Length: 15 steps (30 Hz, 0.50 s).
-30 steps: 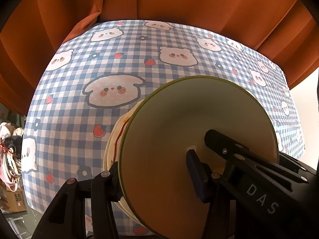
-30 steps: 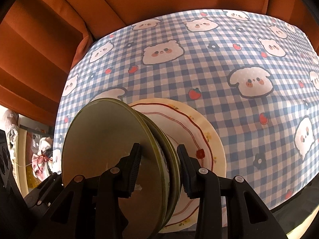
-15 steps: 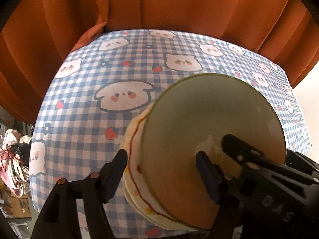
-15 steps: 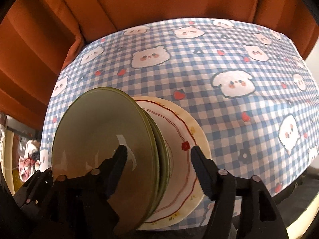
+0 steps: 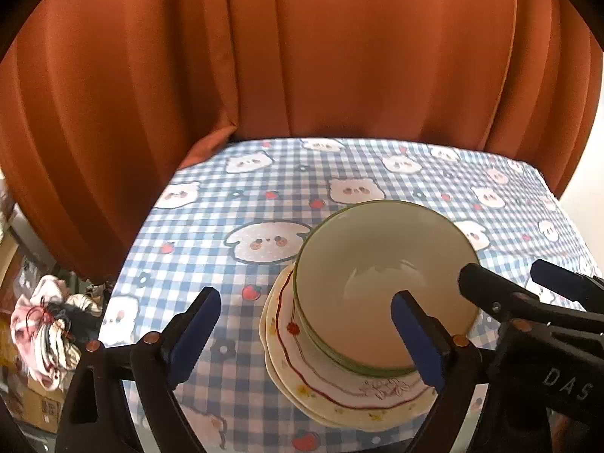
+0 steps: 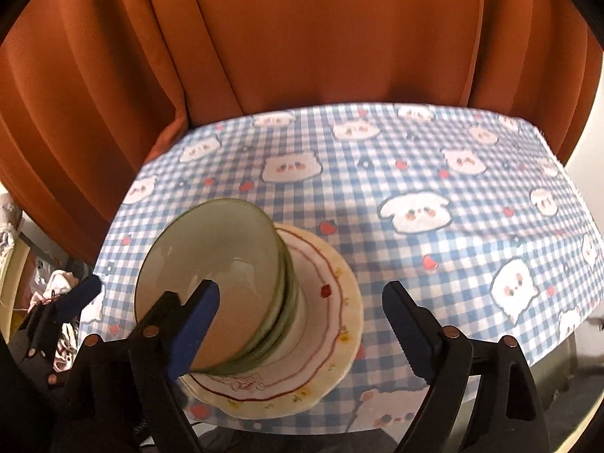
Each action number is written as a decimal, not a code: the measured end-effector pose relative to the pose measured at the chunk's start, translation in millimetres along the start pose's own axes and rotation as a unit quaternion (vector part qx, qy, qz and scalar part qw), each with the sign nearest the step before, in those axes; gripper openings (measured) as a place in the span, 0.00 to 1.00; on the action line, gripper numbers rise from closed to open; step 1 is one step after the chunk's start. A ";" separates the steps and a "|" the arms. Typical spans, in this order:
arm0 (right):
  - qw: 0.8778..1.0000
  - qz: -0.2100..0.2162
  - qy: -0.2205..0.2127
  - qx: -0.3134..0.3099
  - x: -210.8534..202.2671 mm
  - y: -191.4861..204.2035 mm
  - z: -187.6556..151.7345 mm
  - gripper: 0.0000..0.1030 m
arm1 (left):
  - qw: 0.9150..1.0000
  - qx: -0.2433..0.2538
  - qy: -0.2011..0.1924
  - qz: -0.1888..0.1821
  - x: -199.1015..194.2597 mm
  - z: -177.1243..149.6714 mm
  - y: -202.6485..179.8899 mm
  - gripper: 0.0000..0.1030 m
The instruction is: Organize plates and bowls
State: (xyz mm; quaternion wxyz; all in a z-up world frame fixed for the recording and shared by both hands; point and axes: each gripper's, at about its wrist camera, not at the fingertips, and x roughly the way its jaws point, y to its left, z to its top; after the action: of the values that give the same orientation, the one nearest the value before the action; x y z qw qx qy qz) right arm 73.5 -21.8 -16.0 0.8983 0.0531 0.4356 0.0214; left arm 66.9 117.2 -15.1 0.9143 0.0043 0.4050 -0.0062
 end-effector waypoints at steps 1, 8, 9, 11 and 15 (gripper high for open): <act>1.000 0.003 -0.010 -0.004 -5.0 -3.1 -3.7 0.90 | 1.000 -0.003 -0.003 0.004 -4.1 -3.3 -2.6 0.91; 0.997 0.011 -0.066 -0.028 -39.1 -28.9 -30.3 0.97 | 0.998 -0.025 -0.048 0.026 -37.8 -27.7 -31.0 0.97; 0.997 0.010 -0.073 -0.030 -42.6 -33.0 -34.1 0.98 | 0.998 -0.029 -0.055 0.027 -41.3 -32.4 -34.2 0.98; 0.996 0.006 -0.086 -0.032 -49.4 -42.9 -43.9 1.00 | 0.997 -0.032 -0.060 0.032 -46.0 -41.2 -41.8 0.99; 0.995 -0.003 -0.096 -0.028 -55.6 -66.7 -64.5 1.00 | 0.996 -0.031 -0.066 0.042 -52.0 -61.3 -58.5 0.99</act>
State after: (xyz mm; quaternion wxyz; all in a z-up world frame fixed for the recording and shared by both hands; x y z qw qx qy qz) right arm -12.1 -87.8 -19.9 0.9373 0.0281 0.3463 0.0261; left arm -14.3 60.0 -17.9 0.9382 -0.0071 0.3431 0.0445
